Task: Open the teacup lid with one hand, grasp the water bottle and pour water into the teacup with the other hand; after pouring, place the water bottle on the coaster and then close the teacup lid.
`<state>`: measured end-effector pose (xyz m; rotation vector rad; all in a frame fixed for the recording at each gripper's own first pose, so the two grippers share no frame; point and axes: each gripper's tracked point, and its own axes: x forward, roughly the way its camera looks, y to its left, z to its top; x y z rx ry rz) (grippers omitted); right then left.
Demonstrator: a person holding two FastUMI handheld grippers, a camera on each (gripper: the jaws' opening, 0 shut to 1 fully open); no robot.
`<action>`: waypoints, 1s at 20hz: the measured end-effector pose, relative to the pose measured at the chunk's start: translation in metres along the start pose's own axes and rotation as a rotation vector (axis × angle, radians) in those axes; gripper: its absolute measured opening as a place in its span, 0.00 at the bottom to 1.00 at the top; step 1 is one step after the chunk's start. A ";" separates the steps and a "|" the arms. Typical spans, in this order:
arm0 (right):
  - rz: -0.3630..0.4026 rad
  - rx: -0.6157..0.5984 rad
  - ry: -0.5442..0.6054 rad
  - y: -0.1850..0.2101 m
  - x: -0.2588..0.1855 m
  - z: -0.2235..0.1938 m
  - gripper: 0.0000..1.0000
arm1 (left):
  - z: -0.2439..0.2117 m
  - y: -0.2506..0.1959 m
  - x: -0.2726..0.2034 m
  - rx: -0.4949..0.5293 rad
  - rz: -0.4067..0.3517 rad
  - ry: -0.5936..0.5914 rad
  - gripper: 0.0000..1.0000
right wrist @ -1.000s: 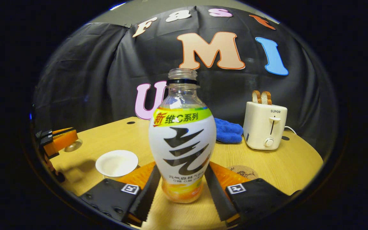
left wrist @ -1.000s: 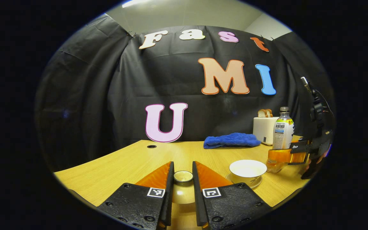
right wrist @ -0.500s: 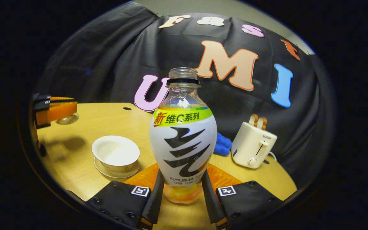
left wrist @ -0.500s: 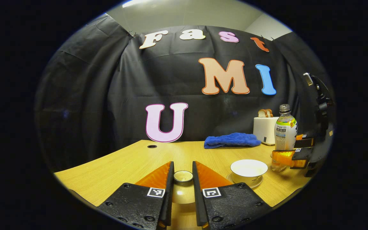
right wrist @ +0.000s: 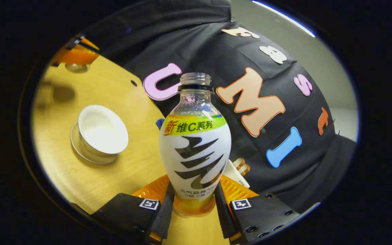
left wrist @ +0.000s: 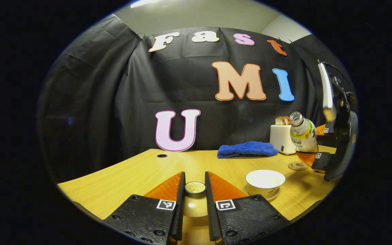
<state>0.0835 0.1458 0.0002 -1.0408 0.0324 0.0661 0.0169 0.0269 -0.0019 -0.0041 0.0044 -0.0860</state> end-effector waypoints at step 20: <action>-0.104 -0.602 -0.059 -0.012 0.020 0.002 0.63 | 0.000 -0.001 0.000 -0.001 0.005 0.001 0.28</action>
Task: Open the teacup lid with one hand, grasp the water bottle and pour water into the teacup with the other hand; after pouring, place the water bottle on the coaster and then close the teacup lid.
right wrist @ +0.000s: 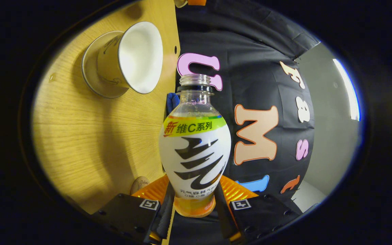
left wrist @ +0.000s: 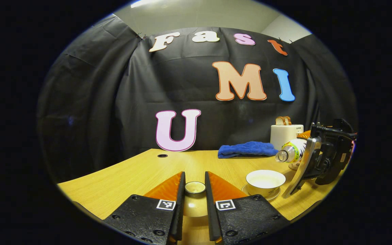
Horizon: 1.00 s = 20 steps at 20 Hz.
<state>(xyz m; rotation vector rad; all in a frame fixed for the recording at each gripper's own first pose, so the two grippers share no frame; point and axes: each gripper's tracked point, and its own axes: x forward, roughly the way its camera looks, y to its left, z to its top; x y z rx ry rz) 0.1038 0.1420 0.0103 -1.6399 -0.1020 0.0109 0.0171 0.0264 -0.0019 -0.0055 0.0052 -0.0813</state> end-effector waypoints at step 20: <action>-0.154 -0.309 -0.104 -0.031 -0.007 0.026 0.60 | 0.000 0.002 -0.001 0.000 0.008 0.002 0.28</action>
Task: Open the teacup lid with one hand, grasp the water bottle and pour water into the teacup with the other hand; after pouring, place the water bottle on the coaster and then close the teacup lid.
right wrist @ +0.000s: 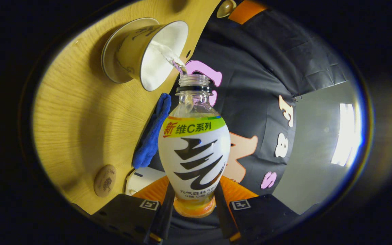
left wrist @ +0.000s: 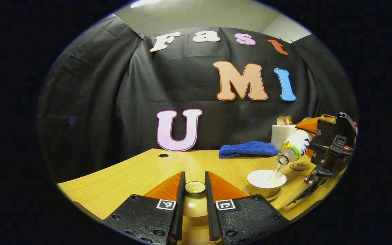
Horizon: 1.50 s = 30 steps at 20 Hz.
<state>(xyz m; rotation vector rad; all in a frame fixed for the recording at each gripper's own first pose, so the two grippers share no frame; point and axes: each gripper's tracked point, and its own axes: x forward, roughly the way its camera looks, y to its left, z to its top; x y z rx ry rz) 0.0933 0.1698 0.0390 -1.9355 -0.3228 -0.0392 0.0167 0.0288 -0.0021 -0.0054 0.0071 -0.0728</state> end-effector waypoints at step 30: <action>0.390 0.740 0.072 0.054 -0.019 0.014 0.64 | 0.000 0.000 0.000 0.000 0.000 -0.001 0.28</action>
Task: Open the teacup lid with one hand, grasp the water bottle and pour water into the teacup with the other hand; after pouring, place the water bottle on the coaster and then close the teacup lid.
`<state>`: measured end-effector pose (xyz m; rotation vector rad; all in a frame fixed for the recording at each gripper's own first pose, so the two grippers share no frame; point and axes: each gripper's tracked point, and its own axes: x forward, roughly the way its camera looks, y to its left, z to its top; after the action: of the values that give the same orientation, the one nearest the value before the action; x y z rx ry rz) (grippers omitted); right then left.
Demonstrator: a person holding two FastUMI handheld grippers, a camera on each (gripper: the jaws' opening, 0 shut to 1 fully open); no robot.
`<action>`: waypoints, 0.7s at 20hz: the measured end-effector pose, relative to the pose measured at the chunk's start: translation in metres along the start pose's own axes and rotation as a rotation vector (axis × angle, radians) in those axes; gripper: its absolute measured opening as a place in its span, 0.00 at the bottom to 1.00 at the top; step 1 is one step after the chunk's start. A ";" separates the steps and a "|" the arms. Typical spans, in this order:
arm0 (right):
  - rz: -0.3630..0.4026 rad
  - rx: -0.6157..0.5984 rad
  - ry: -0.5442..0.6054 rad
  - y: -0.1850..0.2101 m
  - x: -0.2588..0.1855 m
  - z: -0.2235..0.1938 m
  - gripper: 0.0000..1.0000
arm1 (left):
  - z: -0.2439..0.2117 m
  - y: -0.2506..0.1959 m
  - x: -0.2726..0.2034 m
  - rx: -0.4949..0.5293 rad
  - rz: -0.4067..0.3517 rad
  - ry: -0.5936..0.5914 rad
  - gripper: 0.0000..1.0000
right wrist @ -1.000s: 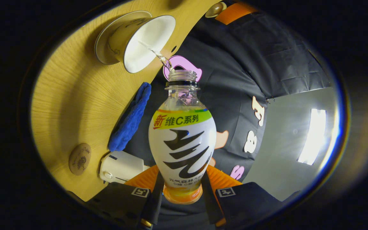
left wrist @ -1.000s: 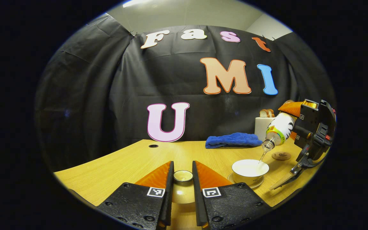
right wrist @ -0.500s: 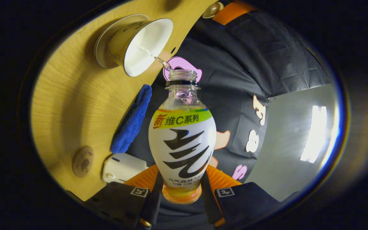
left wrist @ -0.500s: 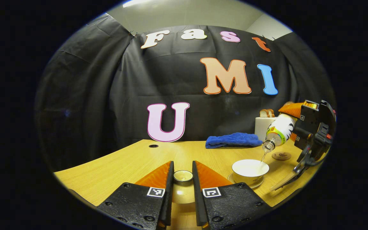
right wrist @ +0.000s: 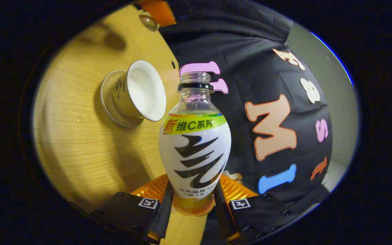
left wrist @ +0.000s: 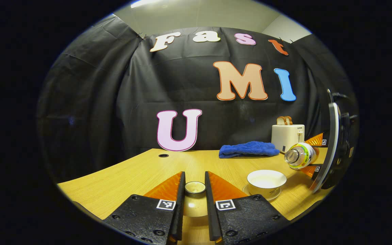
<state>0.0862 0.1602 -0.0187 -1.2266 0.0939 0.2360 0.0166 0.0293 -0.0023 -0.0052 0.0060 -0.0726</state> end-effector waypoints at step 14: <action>0.133 0.969 -0.006 -0.047 0.014 -0.062 0.63 | 0.000 0.001 0.000 0.000 0.004 -0.001 0.28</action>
<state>0.1138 0.0886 0.0010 -0.2552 0.2514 0.2632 0.0167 0.0301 -0.0022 -0.0048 0.0054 -0.0688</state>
